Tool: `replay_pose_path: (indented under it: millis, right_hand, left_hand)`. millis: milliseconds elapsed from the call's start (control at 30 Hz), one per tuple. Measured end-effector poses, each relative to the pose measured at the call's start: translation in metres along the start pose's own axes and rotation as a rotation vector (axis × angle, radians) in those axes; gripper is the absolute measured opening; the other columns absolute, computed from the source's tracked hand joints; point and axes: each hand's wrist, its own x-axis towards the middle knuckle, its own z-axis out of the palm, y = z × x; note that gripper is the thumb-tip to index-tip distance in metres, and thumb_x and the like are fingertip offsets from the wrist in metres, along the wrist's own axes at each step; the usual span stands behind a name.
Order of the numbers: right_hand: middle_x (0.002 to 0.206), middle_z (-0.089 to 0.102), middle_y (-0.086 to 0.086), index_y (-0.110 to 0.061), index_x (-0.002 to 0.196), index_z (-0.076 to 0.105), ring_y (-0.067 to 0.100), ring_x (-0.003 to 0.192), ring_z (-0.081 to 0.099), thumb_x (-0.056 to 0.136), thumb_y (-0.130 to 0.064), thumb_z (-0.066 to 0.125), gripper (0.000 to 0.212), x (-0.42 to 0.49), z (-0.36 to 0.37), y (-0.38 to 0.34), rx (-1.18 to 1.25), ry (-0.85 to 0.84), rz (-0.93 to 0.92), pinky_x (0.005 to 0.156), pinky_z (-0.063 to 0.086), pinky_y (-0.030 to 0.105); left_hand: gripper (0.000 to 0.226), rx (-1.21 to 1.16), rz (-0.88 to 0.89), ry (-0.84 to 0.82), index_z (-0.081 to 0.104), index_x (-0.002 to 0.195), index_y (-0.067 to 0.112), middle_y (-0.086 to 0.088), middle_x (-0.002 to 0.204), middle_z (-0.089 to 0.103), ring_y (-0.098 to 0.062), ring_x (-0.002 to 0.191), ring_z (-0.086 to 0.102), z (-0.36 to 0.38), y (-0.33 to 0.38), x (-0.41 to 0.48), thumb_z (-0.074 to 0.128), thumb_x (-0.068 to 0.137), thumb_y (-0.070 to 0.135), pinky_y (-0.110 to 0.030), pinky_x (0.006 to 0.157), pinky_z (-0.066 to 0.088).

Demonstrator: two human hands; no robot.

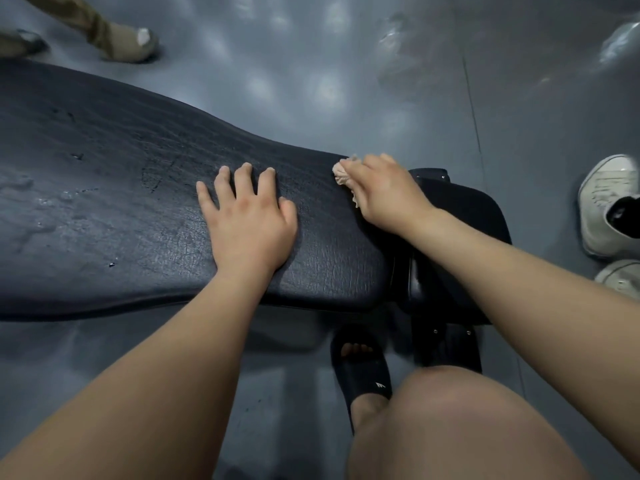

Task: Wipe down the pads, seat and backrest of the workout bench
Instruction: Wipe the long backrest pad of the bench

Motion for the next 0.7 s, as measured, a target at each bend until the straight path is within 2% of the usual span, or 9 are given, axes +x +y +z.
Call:
replay_pose_path:
  millis: [100,267,367,467,533,633,700]
  right_hand:
    - [0.096,0.064,0.016,-0.001,0.119,0.065,0.030,0.085,0.053,0.095,-0.019,0.051,0.034,-0.022,-0.002,-0.019,0.031,0.003,-0.136,0.083,0.043,0.038]
    - [0.095,0.061,0.009,-0.006,0.125,0.065,0.026,0.079,0.050,0.096,-0.019,0.055,0.033,-0.062,-0.014,-0.046,0.105,-0.138,-0.357,0.081,0.044,0.035]
    - [0.089,0.061,0.007,-0.009,0.124,0.064,0.027,0.075,0.050,0.100,-0.025,0.053,0.031,-0.058,-0.015,-0.041,0.043,-0.138,-0.405,0.073,0.048,0.039]
    - [0.085,0.063,0.011,-0.006,0.124,0.062,0.033,0.074,0.055,0.100,-0.027,0.051,0.034,-0.030,-0.008,-0.033,-0.046,-0.070,-0.282,0.069,0.049,0.042]
    - [0.094,0.066,0.016,-0.005,0.128,0.060,0.038,0.082,0.057,0.101,-0.028,0.047,0.038,-0.003,-0.003,-0.029,-0.085,-0.038,-0.158,0.074,0.049,0.046]
    - [0.116,0.065,0.019,-0.004,0.138,0.052,0.042,0.099,0.055,0.104,-0.025,0.044,0.041,0.028,0.001,-0.036,-0.085,-0.102,-0.030,0.084,0.045,0.046]
    - [0.111,0.065,0.018,-0.003,0.128,0.055,0.040,0.097,0.054,0.104,-0.025,0.042,0.035,0.032,0.002,-0.042,-0.074,-0.105,-0.052,0.081,0.042,0.043]
  left_hand:
    - [0.050,0.009,0.000,0.003,0.049,0.138,0.025,-0.008,0.149,0.044,-0.039,0.142,0.029,0.000,0.000,0.000,0.037,0.093,0.042,-0.064,0.118,0.014]
    - [0.049,-0.005,0.013,-0.008,0.049,0.139,0.025,-0.008,0.150,0.044,-0.037,0.143,0.029,-0.001,-0.001,0.000,0.039,0.094,0.041,-0.064,0.118,0.014]
    - [0.049,-0.043,0.022,-0.055,0.048,0.142,0.027,-0.005,0.154,0.041,-0.033,0.145,0.027,-0.006,-0.005,0.001,0.040,0.095,0.040,-0.061,0.119,0.011]
    - [0.049,-0.075,0.103,-0.091,0.049,0.142,0.027,-0.003,0.154,0.041,-0.029,0.144,0.030,-0.015,-0.021,0.002,0.042,0.095,0.038,-0.054,0.122,0.013]
    - [0.049,-0.058,0.173,-0.060,0.053,0.138,0.024,-0.004,0.149,0.046,-0.028,0.137,0.038,-0.020,-0.038,-0.002,0.039,0.093,0.037,-0.049,0.120,0.020]
    - [0.044,-0.030,0.129,-0.004,0.052,0.137,0.028,-0.004,0.147,0.046,-0.028,0.135,0.038,-0.022,-0.057,-0.012,0.043,0.095,0.039,-0.051,0.121,0.018]
    - [0.043,-0.018,0.101,0.013,0.051,0.136,0.028,-0.004,0.146,0.046,-0.028,0.137,0.036,-0.019,-0.058,-0.015,0.046,0.095,0.039,-0.052,0.122,0.016]
